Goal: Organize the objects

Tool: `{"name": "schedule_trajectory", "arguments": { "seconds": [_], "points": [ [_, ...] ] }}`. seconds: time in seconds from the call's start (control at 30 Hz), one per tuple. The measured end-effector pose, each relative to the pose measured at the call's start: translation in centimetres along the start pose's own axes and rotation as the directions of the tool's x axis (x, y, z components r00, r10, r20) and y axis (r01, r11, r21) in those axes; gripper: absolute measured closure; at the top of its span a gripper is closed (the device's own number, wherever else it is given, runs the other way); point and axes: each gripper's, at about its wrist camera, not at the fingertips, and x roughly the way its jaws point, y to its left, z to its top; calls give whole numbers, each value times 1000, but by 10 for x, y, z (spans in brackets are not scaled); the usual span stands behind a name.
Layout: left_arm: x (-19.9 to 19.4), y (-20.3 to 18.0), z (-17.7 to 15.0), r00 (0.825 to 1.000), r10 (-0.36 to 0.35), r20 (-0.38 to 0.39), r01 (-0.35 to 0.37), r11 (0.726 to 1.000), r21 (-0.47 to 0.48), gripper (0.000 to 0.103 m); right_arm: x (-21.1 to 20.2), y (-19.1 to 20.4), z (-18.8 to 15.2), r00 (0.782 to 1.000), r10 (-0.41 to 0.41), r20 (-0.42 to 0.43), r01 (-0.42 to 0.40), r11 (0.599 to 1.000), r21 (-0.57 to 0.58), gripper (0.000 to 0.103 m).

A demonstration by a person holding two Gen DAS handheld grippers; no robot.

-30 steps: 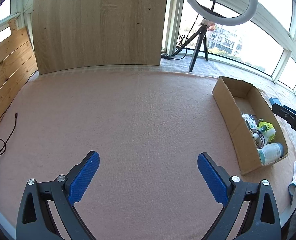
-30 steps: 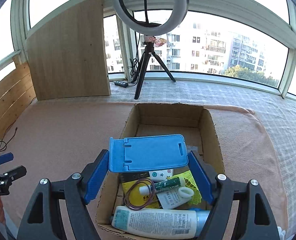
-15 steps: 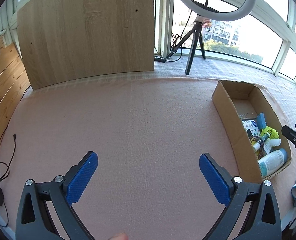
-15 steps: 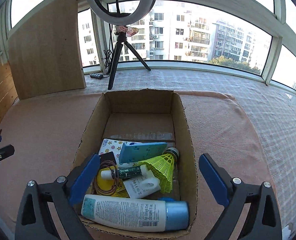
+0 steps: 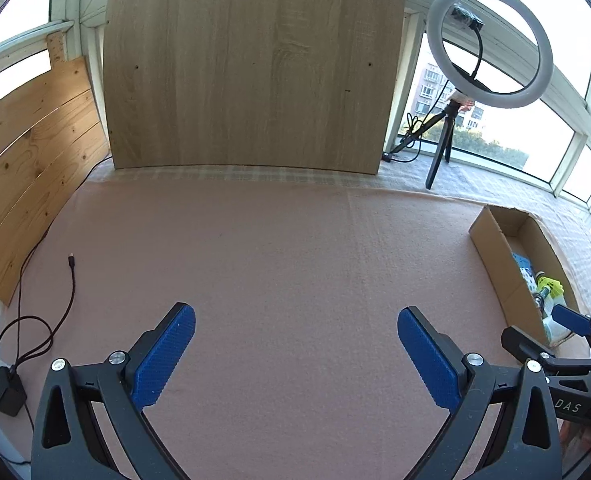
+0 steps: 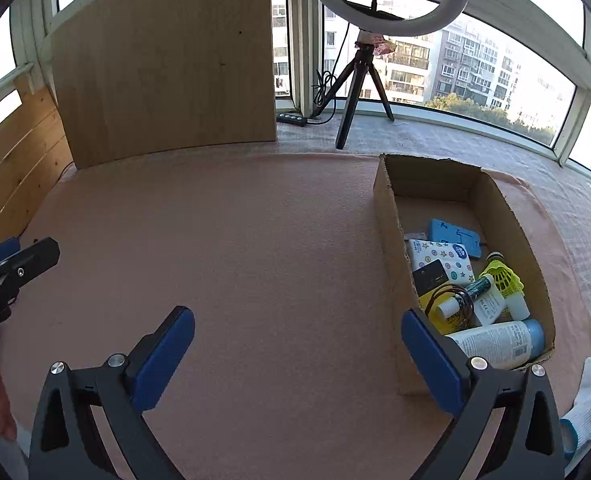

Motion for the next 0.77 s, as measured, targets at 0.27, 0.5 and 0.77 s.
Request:
{"name": "schedule_trajectory", "arguments": {
  "seconds": [0.27, 0.5, 0.77],
  "points": [
    [-13, 40, -22, 999, 32, 8, -32, 999, -3, 0, -8, 50, -7, 1000, 1, 10, 0, 998, -56, 1],
    [-22, 29, -24, 999, 5, 38, -6, 1000, 31, 0, -11, 52, -7, 1000, -13, 2, 13, 998, -61, 1],
    [-15, 23, -22, 999, 9, 49, -11, 1000, 25, 0, -5, 46, -8, 1000, -17, -24, 15, 998, -56, 1]
  ]
}}
